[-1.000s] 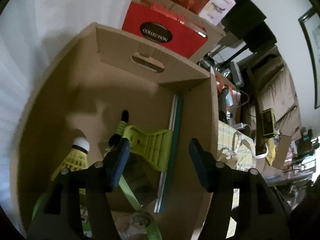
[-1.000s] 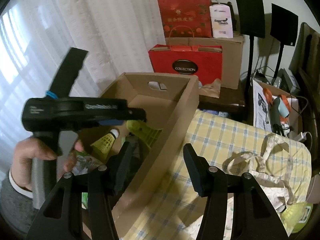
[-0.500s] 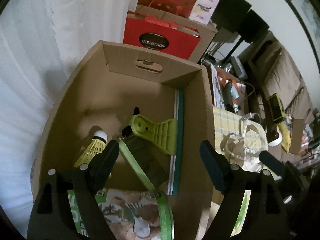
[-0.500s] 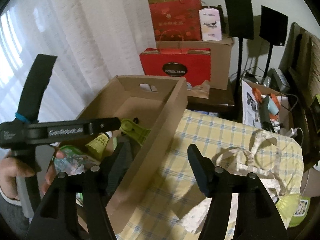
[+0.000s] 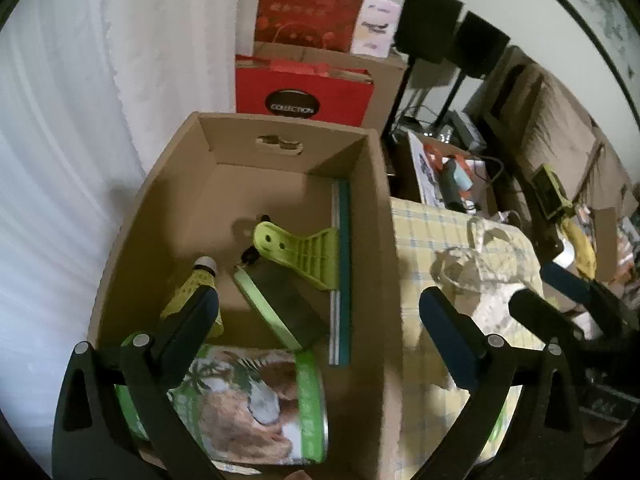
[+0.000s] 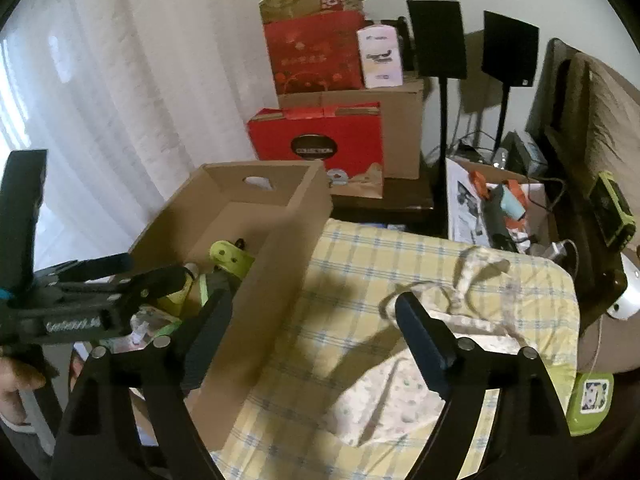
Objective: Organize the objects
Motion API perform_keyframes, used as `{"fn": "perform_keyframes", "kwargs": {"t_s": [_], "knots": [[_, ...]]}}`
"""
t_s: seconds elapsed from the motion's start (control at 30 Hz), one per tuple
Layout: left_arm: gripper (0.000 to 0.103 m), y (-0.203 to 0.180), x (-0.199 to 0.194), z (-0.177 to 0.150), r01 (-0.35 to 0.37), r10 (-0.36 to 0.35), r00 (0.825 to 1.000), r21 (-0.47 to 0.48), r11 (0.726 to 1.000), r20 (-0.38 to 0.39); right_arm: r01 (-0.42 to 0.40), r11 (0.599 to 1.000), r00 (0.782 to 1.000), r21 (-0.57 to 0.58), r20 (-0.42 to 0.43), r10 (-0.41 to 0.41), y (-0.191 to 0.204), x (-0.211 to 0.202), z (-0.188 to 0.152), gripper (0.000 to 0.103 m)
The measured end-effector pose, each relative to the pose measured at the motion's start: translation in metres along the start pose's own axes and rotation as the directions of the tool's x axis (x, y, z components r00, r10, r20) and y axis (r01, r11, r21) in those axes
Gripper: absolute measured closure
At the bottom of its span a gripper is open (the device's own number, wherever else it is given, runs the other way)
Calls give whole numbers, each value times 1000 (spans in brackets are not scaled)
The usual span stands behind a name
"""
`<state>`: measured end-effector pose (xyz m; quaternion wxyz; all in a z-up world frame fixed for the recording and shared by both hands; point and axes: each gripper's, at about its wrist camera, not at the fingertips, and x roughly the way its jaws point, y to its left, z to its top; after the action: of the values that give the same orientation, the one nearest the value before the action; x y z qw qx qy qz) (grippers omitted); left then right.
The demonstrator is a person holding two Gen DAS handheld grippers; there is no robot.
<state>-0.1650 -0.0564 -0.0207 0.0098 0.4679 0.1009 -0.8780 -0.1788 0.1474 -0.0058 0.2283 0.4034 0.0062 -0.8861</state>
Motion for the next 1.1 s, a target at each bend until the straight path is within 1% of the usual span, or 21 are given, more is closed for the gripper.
{"fn": "perform_keyframes", "kwargs": {"t_s": [0.07,0.13,0.5,0.6,0.8,1.0,1.1], "knots": [[1,-8,-6,-5,-2,2,1000,19,1000,11,8,1000,1000,8,-4,-8,-4,-4,-3,11],[1,-15,-10,-8,-10,9,1000,36,999,22,16,1000,1000,8,-4,-16,-7,-8,-6,0],[0,-52,-28,-22,3,-8,999,108,994,44,73,997,997,13,16,-73,-25,-39,-24,0],[0,-59,-34,-28,14,-20,999,122,992,49,75,997,997,23,16,-76,-30,-47,-30,0],[0,-76,-40,-42,32,-40,998,156,987,47,111,993,994,36,13,-111,-41,-60,-46,0],[0,-90,-50,-60,67,-82,994,182,981,72,134,989,991,62,3,-134,-61,-74,-63,0],[0,-100,-53,-68,65,-85,993,214,975,83,154,985,988,81,-4,-155,-73,-80,-71,0]]}}
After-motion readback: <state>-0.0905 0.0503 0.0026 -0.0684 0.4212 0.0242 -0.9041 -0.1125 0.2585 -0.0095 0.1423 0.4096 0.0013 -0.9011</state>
